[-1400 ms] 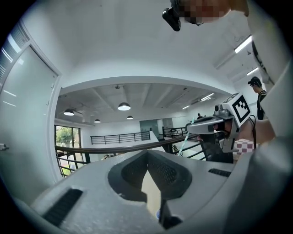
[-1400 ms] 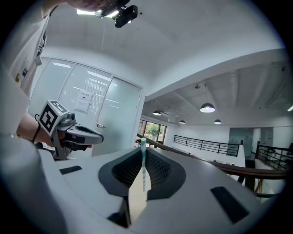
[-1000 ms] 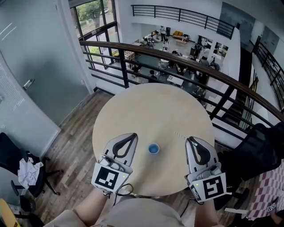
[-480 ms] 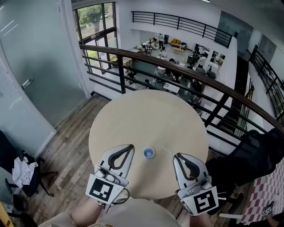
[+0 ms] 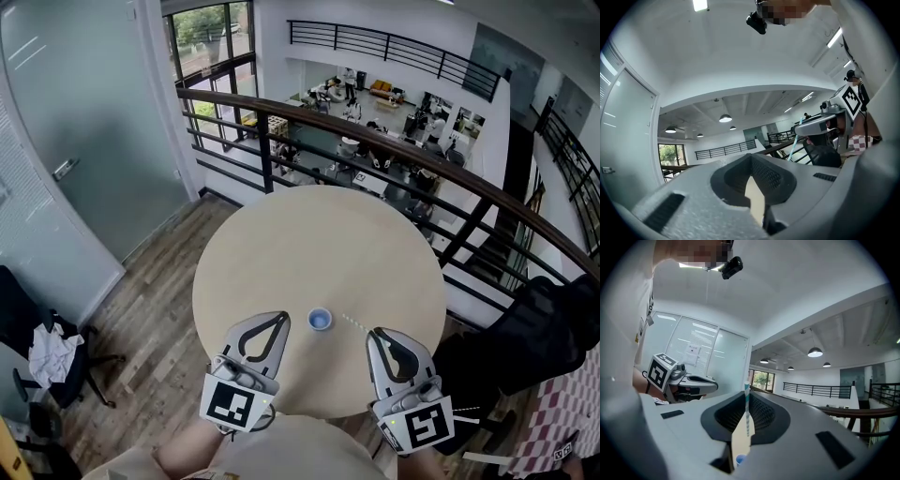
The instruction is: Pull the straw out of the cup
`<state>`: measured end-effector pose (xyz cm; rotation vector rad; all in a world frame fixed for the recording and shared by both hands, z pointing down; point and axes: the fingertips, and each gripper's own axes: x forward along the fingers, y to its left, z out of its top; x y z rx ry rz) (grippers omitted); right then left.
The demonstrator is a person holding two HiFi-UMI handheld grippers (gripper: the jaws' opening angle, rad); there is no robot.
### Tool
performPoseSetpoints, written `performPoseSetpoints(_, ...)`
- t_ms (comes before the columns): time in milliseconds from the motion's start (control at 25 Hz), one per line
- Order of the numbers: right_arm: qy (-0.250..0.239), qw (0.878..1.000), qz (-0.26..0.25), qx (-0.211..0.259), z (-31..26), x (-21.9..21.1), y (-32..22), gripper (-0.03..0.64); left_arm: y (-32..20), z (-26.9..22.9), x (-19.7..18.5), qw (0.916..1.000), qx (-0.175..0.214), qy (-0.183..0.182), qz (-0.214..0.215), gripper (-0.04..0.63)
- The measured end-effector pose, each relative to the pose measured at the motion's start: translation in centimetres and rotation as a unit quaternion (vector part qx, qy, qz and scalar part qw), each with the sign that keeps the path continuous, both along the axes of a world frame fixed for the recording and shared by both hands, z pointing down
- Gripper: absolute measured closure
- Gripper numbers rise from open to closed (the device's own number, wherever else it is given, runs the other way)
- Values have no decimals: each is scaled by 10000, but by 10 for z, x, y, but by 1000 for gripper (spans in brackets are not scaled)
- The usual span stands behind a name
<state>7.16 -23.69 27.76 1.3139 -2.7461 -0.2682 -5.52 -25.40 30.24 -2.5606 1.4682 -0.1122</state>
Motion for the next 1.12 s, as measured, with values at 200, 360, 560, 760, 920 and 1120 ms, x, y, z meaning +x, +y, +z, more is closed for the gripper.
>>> performPoseSetpoints(200,-6,10000,13,-52,7,-5,-2,581,-1,-3,2,9999,-35,100,128,581)
performPoseSetpoints(360,-26,10000,16,-67,6,-3,-2,581,0,-2,7,9997,-41,95,212,581)
performPoseSetpoints(560,-91,9999,43,-45,6,-2,0,581,2,3,11,9997,-88,66,199,581)
performPoseSetpoints(760,-86,9999,39,-60,7,-3,2,581,4,-1,13,9997,17,2,256,581)
performPoseSetpoints(920,-72,9999,69,-70,6,-2,4,581,8,-2,14,9996,2,-27,290,581)
performPoseSetpoints(1120,-151,9998,22,-91,5,-1,3,581,10,-4,15,9996,21,16,276,581)
